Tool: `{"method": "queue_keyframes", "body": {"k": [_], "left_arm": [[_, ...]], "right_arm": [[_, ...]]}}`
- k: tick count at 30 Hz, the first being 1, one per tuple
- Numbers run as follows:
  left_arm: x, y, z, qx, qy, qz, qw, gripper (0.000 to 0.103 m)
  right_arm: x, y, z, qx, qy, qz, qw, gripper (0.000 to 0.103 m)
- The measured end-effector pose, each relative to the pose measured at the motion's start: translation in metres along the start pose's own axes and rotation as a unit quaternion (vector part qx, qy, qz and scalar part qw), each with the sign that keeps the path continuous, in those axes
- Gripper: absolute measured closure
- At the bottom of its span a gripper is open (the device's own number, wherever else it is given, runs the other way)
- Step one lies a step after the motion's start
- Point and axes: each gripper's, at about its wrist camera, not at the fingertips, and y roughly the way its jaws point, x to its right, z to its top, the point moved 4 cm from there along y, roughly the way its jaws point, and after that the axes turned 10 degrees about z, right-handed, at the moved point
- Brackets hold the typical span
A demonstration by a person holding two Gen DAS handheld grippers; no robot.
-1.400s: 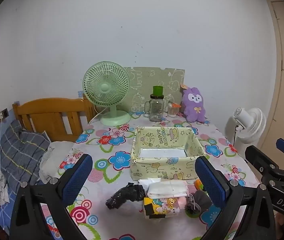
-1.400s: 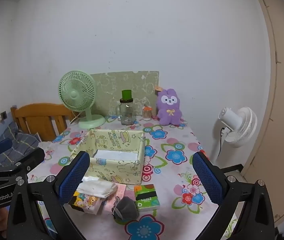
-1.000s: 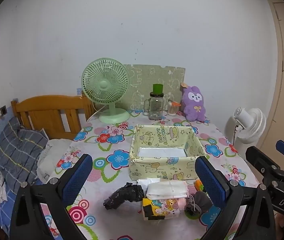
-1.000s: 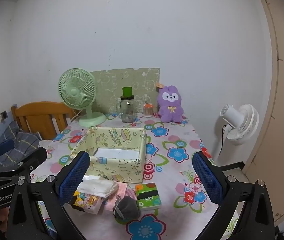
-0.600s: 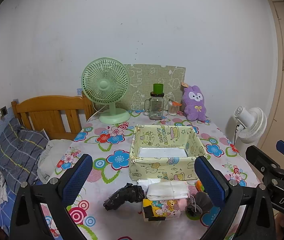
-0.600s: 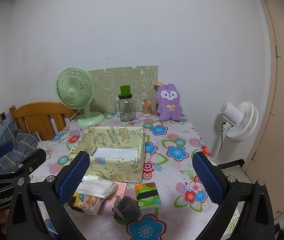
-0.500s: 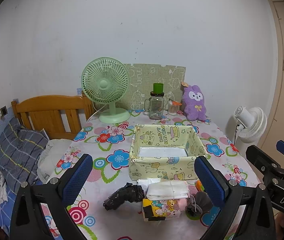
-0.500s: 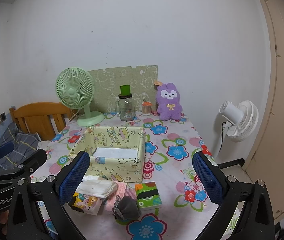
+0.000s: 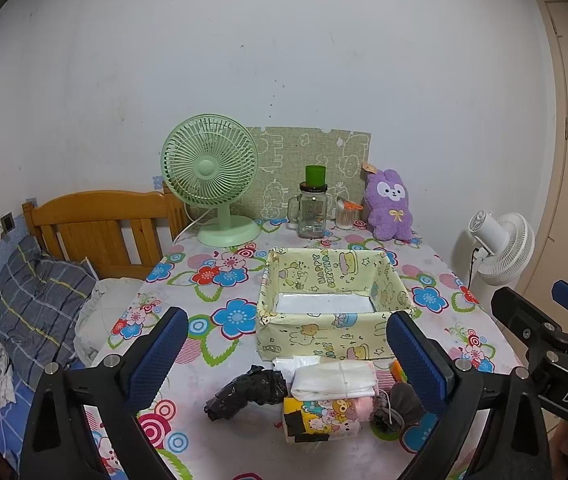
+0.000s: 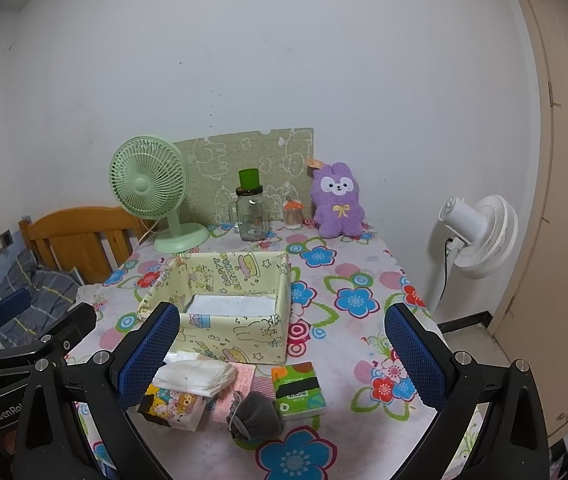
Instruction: Organize soft objects
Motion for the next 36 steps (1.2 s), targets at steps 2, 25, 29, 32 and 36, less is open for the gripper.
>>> {"method": "queue_keyframes", "body": {"k": [2, 25, 29, 32, 36], "left_arm": [[0.0007, 0.0002, -0.0002, 0.001, 0.0, 0.0, 1.0, 0.004], [0.0067, -0.0009, -0.0028, 0.005, 0.005, 0.004, 1.0, 0.005], [0.0061, 0.0002, -0.0023, 0.003, 0.005, 0.006, 1.0, 0.005], [0.0072, -0.0002, -0.0026, 0.004, 0.005, 0.007, 1.0, 0.005], [0.0085, 0.0014, -0.0036, 0.002, 0.005, 0.006, 1.0, 0.005]], "right_arm": [[0.0004, -0.0001, 0.0, 0.001, 0.001, 0.0, 1.0, 0.0], [0.0028, 0.0011, -0.0006, 0.0, 0.01, 0.006, 1.0, 0.0], [0.0023, -0.0003, -0.0008, 0.003, 0.006, 0.006, 1.0, 0.0], [0.0025, -0.0004, -0.0011, 0.002, 0.007, 0.007, 1.0, 0.0], [0.0031, 0.0003, -0.0008, 0.001, 0.007, 0.007, 1.0, 0.0]]}}
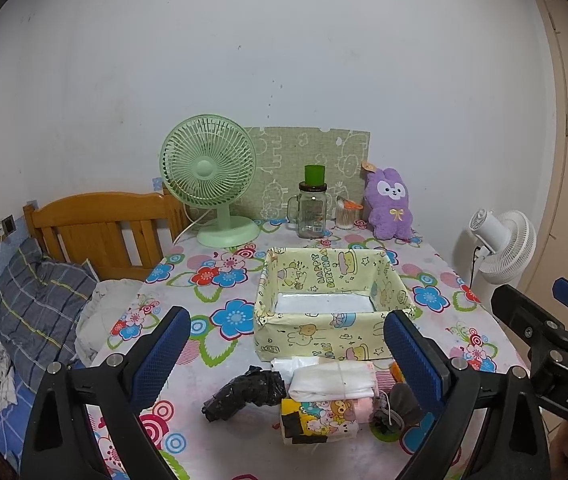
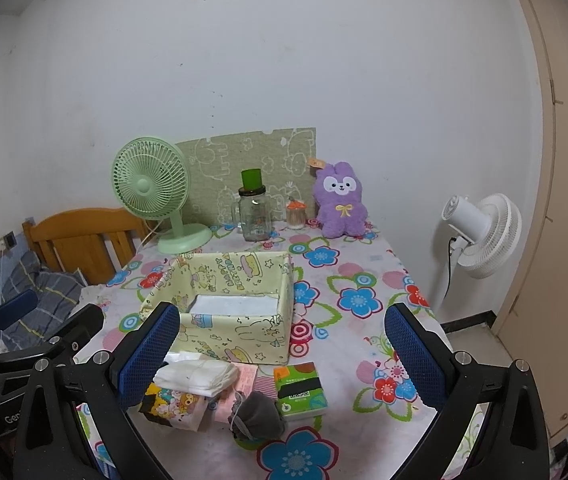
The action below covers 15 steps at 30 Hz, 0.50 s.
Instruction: Organize soft objects
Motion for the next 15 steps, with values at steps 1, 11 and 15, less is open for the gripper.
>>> {"method": "queue_keyframes", "body": {"k": [1, 11, 15], "left_arm": [[0.0, 0.001, 0.0, -0.001, 0.0, -0.001, 1.0, 0.005], [0.007, 0.016, -0.008, -0.015, 0.008, -0.006, 0.9998, 0.009], [0.013, 0.023, -0.011, -0.021, 0.013, -0.014, 0.9996, 0.009]], "right_arm": [[0.002, 0.001, 0.001, -0.001, 0.0, 0.0, 1.0, 0.0], [0.008, 0.012, 0.001, -0.015, 0.004, 0.001, 1.0, 0.0], [0.012, 0.019, -0.001, -0.021, 0.004, 0.0, 1.0, 0.0]]}}
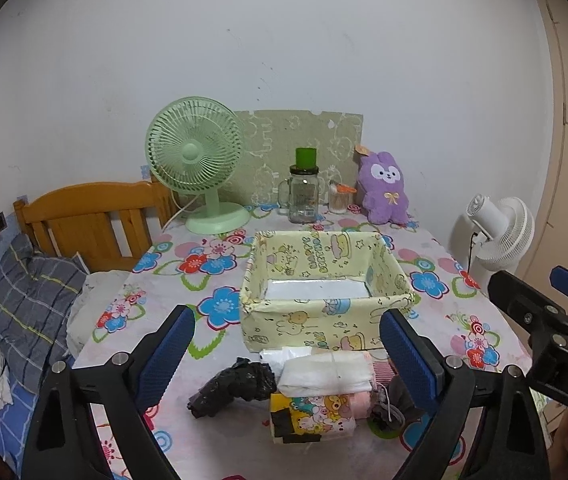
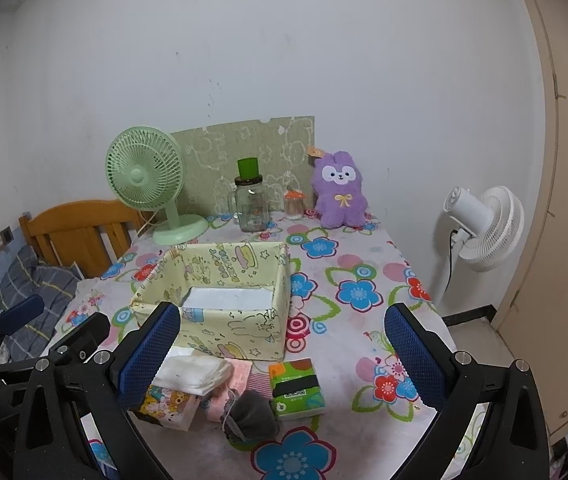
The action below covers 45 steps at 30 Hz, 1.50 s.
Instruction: Organize soft objects
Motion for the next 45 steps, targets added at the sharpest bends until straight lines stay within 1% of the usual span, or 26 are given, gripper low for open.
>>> {"method": "queue_keyframes", "body": {"k": [5, 9, 16, 21, 27, 33, 36, 43, 45], "left_arm": [[0.01, 0.009, -0.005, -0.007, 0.012, -0.014, 0.9998, 0.009], [0.016, 0.018, -0.012, -0.021, 0.013, -0.022, 0.9994, 0.009], [0.026, 0.037, -0.028, -0.053, 0.019, -0.031, 0.9979, 0.009], [0.03, 0.05, -0.039, -0.077, 0.022, -0.032, 0.9962, 0.009], [0.037, 0.069, -0.052, -0.107, 0.02, -0.043, 0.9931, 0.009], [0.039, 0.084, -0.059, -0.129, 0.02, -0.039, 0.9906, 0.01], [0.041, 0.092, -0.063, -0.142, 0.02, -0.042, 0.9888, 0.01], [0.048, 0.105, -0.067, -0.156, 0.031, -0.042, 0.9864, 0.009], [0.05, 0.108, -0.069, -0.16, 0.034, -0.043, 0.9856, 0.011]], "right_arm": [[0.004, 0.011, -0.005, -0.012, 0.002, 0.005, 1.0, 0.003], [0.004, 0.02, -0.011, -0.023, -0.002, 0.01, 1.0, 0.004], [0.005, 0.035, -0.021, -0.04, -0.005, 0.017, 0.999, 0.005], [0.01, 0.051, -0.032, -0.061, 0.004, 0.021, 0.998, 0.005], [0.015, 0.069, -0.045, -0.085, 0.01, 0.019, 0.996, 0.006], [0.02, 0.089, -0.056, -0.106, 0.018, 0.021, 0.994, 0.007], [0.023, 0.098, -0.059, -0.115, 0.021, 0.02, 0.993, 0.007], [0.03, 0.115, -0.067, -0.139, 0.032, 0.018, 0.99, 0.007], [0.032, 0.121, -0.07, -0.146, 0.035, 0.017, 0.989, 0.007]]}}
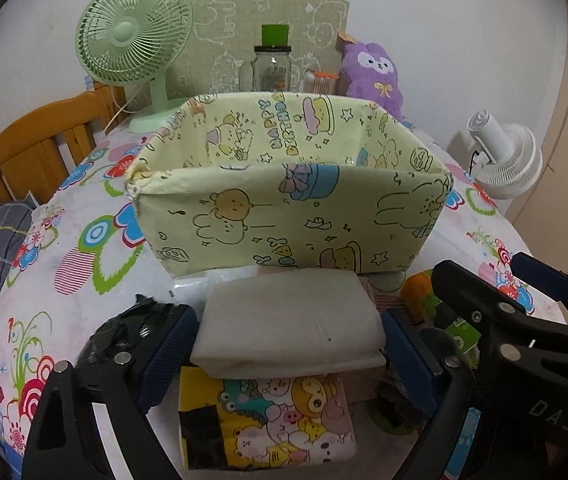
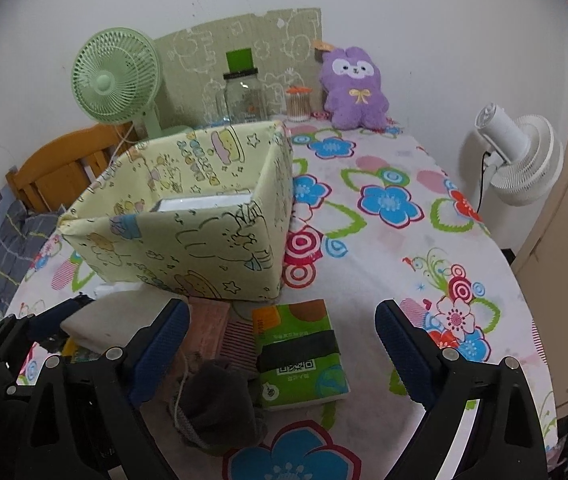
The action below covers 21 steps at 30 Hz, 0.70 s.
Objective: Organize soft objects
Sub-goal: 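Grasp the white folded cloth with the left tool while the right tool grasps the green tissue pack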
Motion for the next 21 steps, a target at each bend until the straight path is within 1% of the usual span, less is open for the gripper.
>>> {"method": "queue_keyframes", "body": {"k": [2, 5, 9, 13, 16, 19, 21], "left_arm": [[0.002, 0.003, 0.0, -0.006, 0.003, 0.0, 1.0, 0.012], [0.004, 0.005, -0.001, -0.009, 0.009, 0.002, 0.9999, 0.014], [0.006, 0.01, -0.002, -0.014, 0.013, 0.006, 0.9998, 0.018], [0.006, 0.016, -0.008, -0.03, 0.014, 0.014, 0.9994, 0.02], [0.006, 0.018, -0.01, -0.031, 0.015, 0.018, 0.9992, 0.021], [0.007, 0.019, -0.009, -0.031, 0.016, 0.019, 0.9992, 0.022], [0.008, 0.02, -0.01, -0.031, 0.017, 0.019, 0.9992, 0.023]], "right_arm": [[0.002, 0.005, -0.001, -0.006, 0.002, -0.001, 1.0, 0.008], [0.004, 0.012, -0.002, -0.017, 0.006, 0.0, 1.0, 0.011], [0.007, 0.02, -0.004, -0.028, 0.011, 0.0, 1.0, 0.012], [0.01, 0.031, -0.009, -0.047, 0.012, -0.012, 0.999, 0.017], [0.01, 0.037, -0.014, -0.06, 0.02, -0.007, 0.998, 0.024], [0.009, 0.04, -0.013, -0.062, 0.019, -0.004, 0.998, 0.032], [0.008, 0.041, -0.014, -0.064, 0.018, -0.003, 0.998, 0.04]]}}
